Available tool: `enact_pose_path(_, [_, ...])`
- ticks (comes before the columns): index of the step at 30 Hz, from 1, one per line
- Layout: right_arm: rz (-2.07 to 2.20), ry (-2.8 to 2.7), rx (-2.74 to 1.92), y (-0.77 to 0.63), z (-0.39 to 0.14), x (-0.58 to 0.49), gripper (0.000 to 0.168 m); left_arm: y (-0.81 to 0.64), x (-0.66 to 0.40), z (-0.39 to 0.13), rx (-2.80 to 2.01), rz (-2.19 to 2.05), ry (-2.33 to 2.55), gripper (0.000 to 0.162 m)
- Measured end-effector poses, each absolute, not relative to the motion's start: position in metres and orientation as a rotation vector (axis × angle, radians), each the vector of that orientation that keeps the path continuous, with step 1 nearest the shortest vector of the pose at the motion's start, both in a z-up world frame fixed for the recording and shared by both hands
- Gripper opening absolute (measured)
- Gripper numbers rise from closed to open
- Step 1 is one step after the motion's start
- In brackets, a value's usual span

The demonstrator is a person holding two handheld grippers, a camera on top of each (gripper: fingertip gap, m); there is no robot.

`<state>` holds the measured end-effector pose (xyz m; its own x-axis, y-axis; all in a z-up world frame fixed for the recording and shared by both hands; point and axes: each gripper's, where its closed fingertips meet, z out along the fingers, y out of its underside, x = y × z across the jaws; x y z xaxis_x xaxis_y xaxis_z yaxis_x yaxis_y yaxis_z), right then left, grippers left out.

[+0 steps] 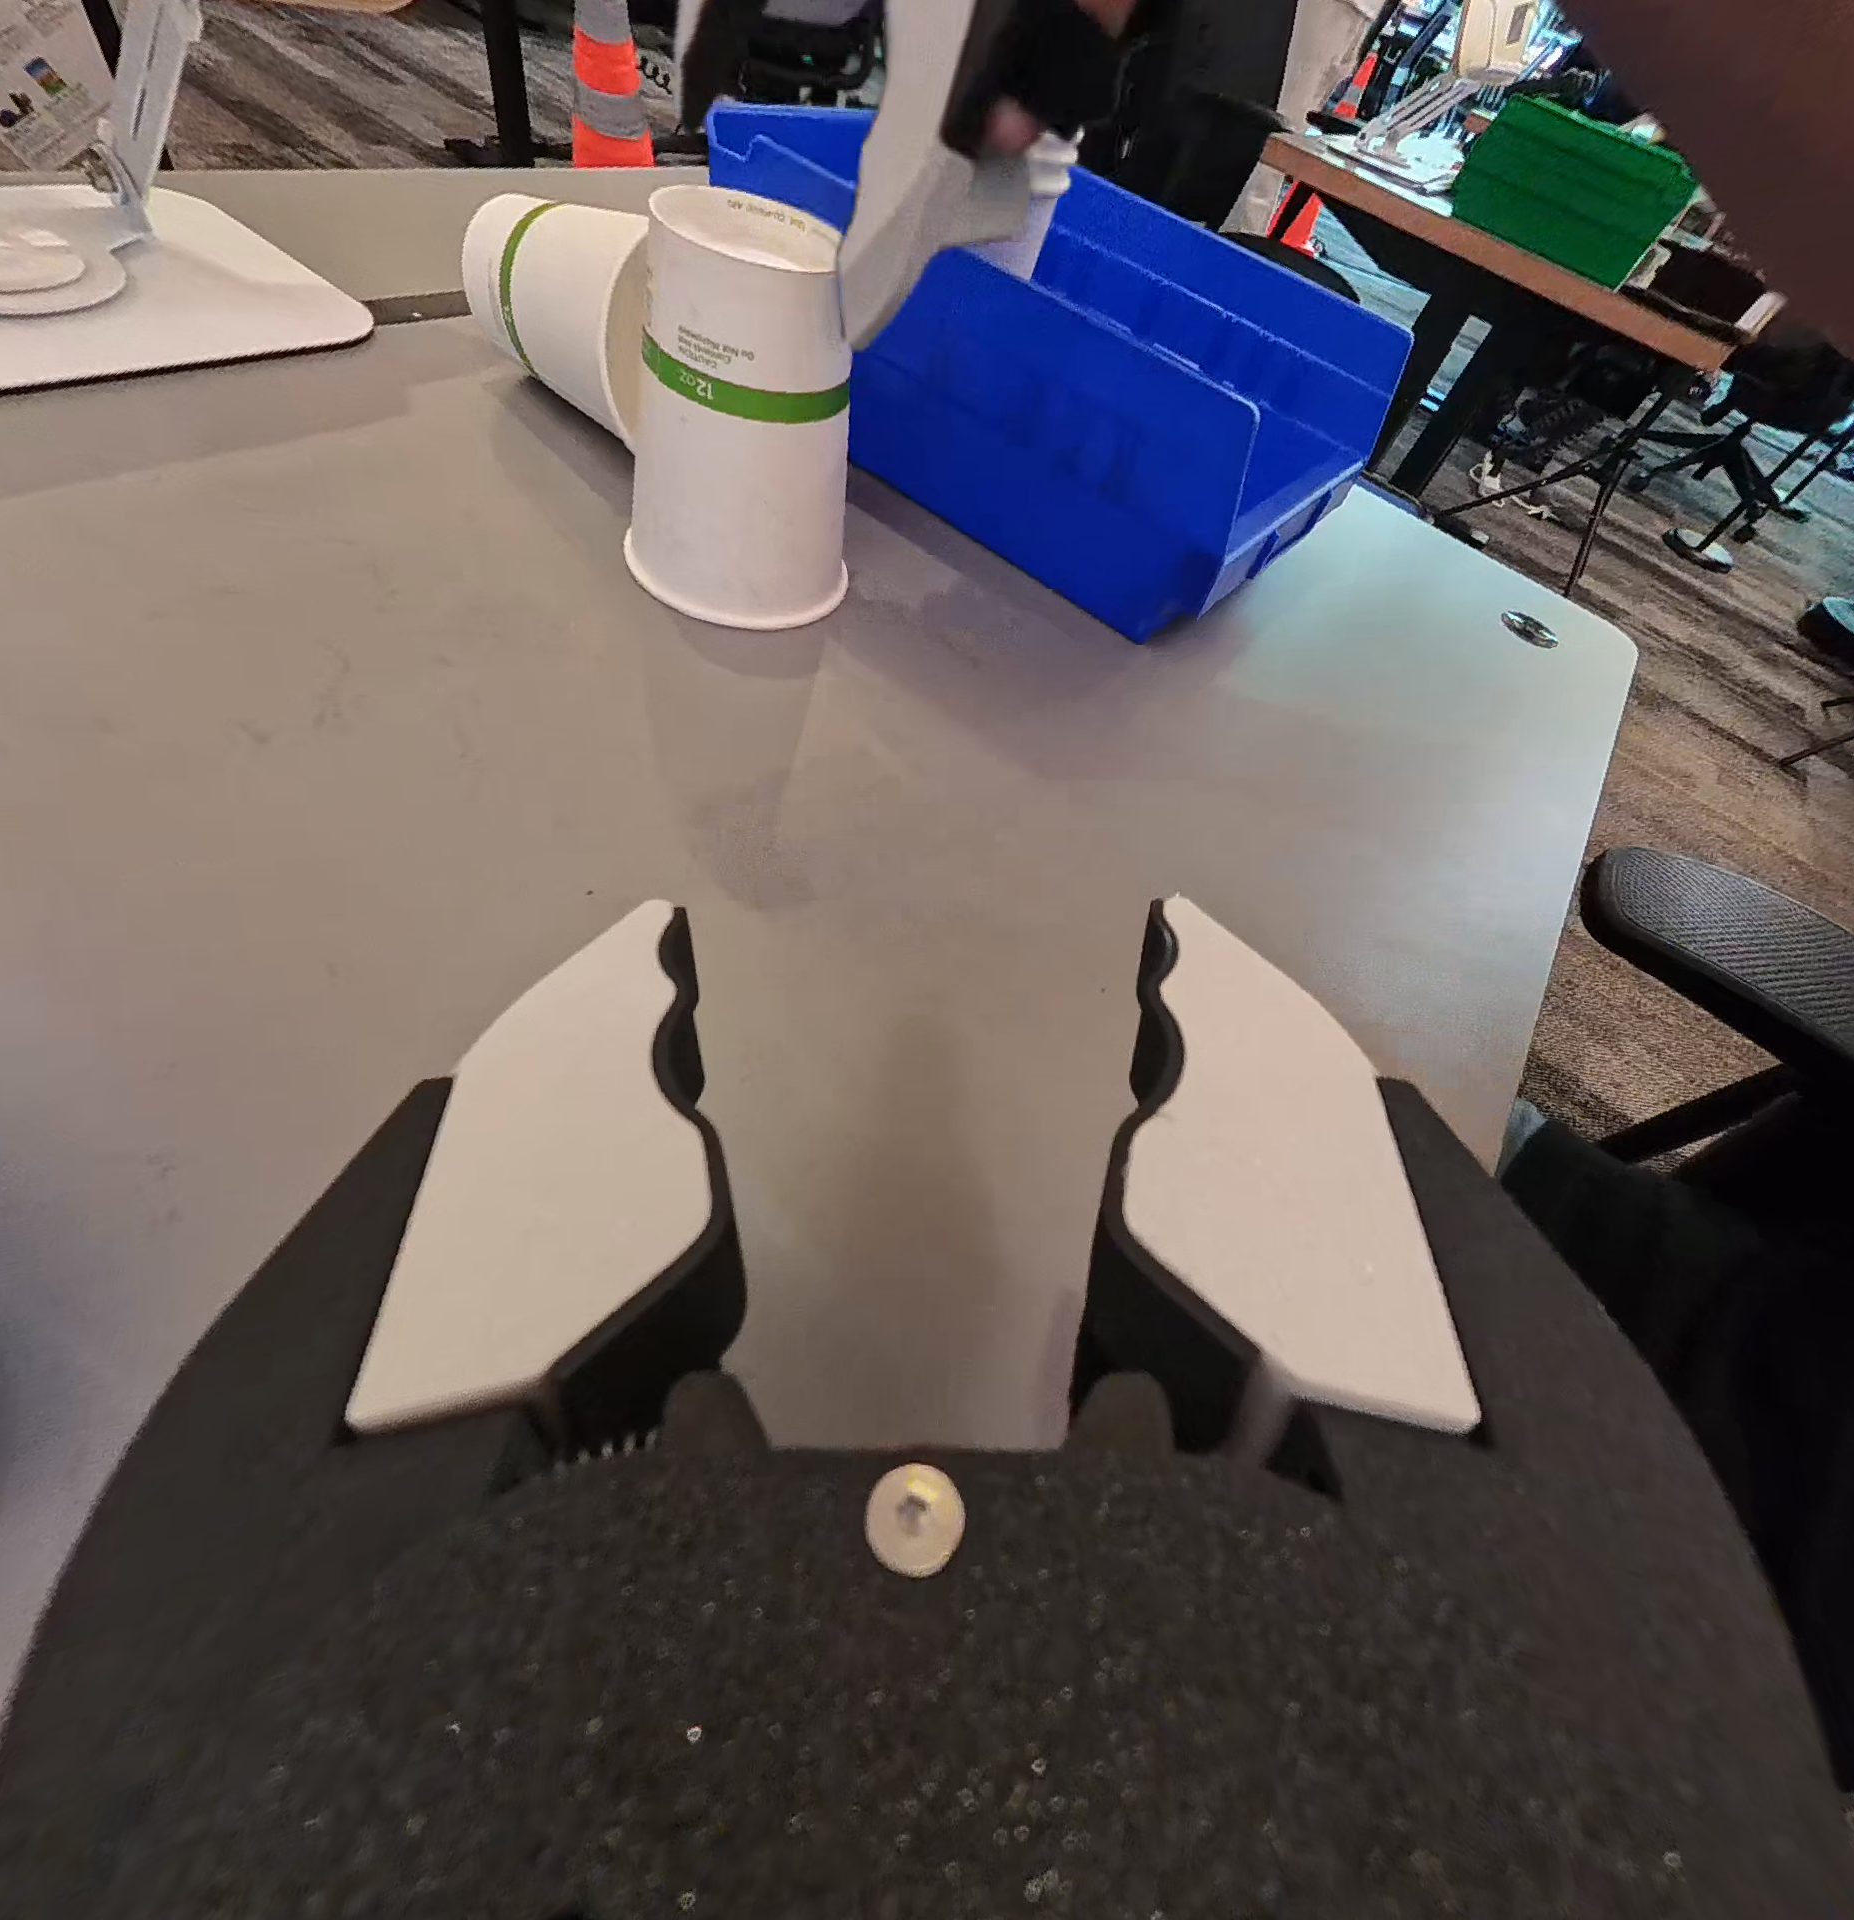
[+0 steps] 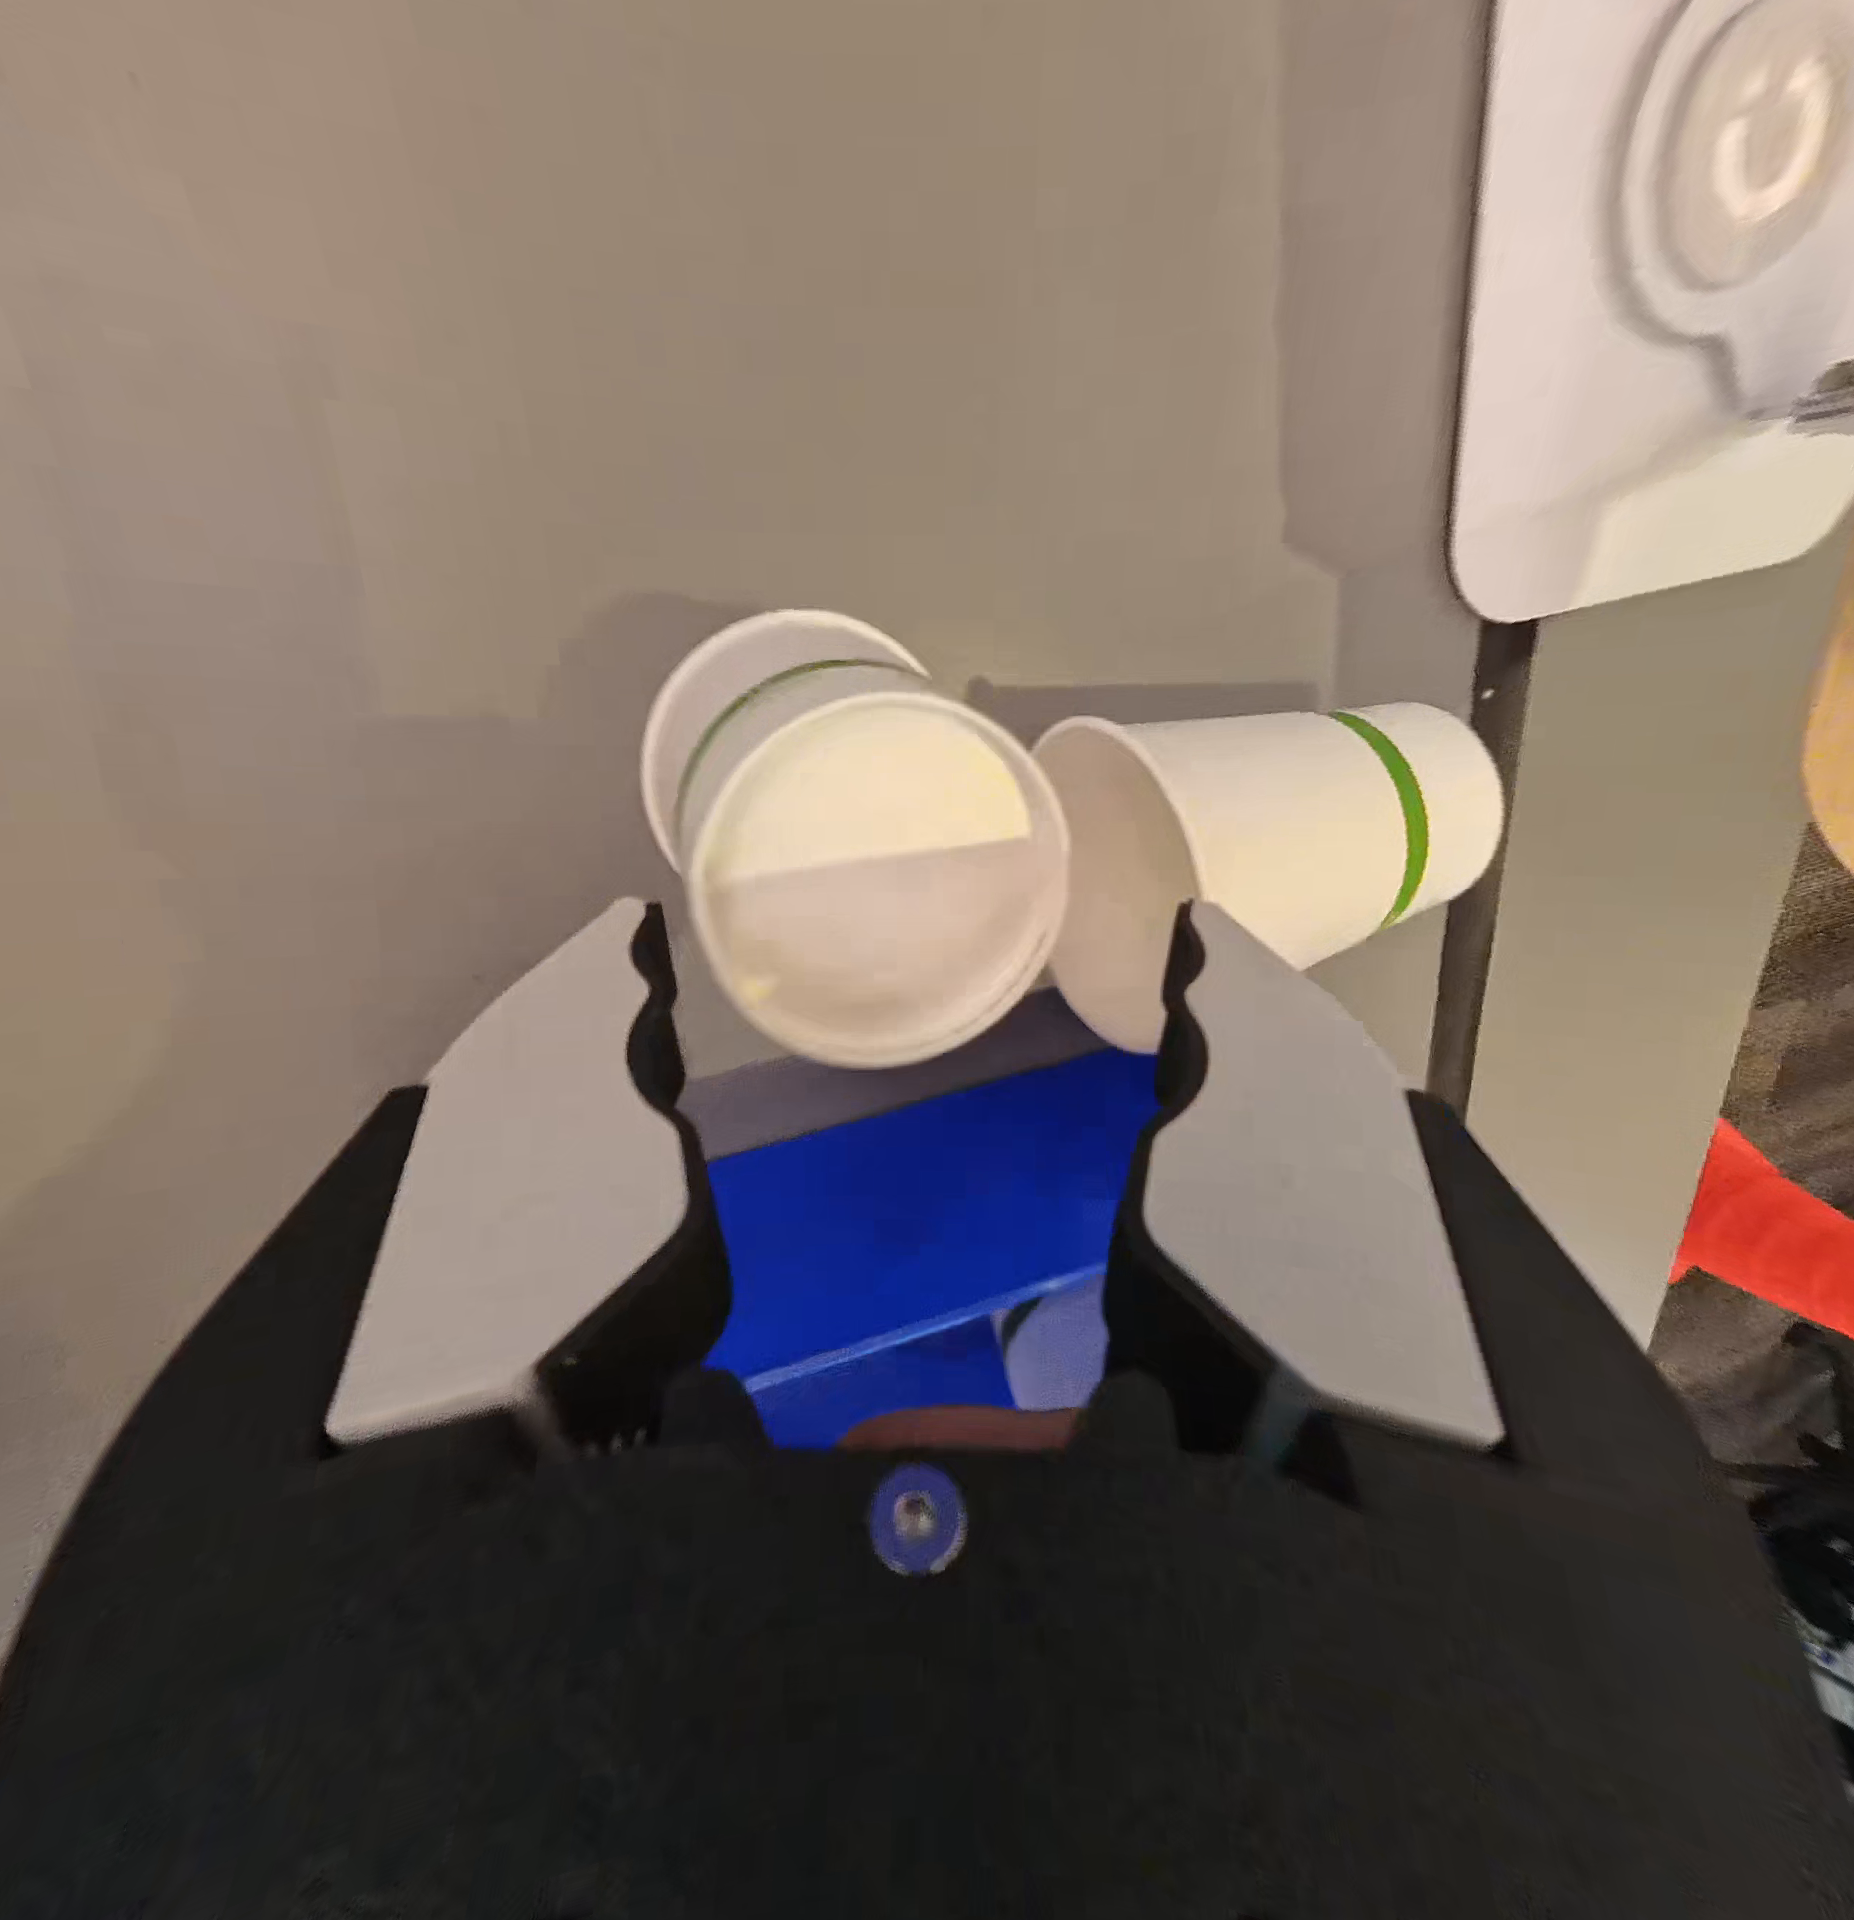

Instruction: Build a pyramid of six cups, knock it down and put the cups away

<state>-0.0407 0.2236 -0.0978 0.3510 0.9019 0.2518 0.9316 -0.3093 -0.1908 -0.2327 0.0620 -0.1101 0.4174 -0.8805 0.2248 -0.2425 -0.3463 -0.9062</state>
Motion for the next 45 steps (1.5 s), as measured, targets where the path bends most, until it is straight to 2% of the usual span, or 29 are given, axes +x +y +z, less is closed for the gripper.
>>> enact_pose_path(2, [-0.132,-1.693,-2.349,0.229,-0.112,-0.042,0.092,0.063,-0.235,-0.111,-1.827,-0.942,0.963,0.081])
enact_pose_path(6, [-0.095,-1.756,-2.337,0.231,-0.126,-0.046,0.081,0.065,-0.239,-0.115,-1.841,-0.954,0.95,0.081])
enact_pose_path(11, [0.146,-1.538,-2.165,0.229,-0.085,-0.069,0.081,0.072,-0.243,-0.111,-1.829,-1.039,0.938,0.077])
enact_pose_path(18, [0.763,-0.96,-1.766,0.199,0.0,-0.109,0.081,0.118,-0.239,-0.048,-1.618,-1.175,0.972,0.074])
enact_pose_path(23, [1.091,-0.669,-1.627,0.169,0.004,-0.134,0.081,0.126,-0.22,-0.009,-1.504,-1.303,1.077,0.063])
enact_pose_path(28, [1.28,-0.572,-1.559,0.142,0.0,-0.157,0.081,0.115,-0.205,0.0,-1.442,-1.346,1.149,0.052])
enact_pose_path(31, [1.295,-0.573,-1.57,0.135,-0.008,-0.164,0.081,0.107,-0.203,-0.003,-1.417,-1.337,1.184,0.035])
enact_pose_path(33, [1.26,-0.579,-1.591,0.134,-0.016,-0.166,0.081,0.1,-0.205,-0.004,-1.399,-1.353,1.213,0.004])
enact_pose_path(38, [1.226,-0.647,-1.635,0.122,-0.03,-0.162,0.08,0.093,-0.208,-0.011,-1.433,-1.397,1.249,0.0])
enact_pose_path(45, [0.953,-0.863,-1.748,0.1,-0.039,-0.128,0.086,0.083,-0.221,-0.025,-1.441,-1.267,1.426,0.0])
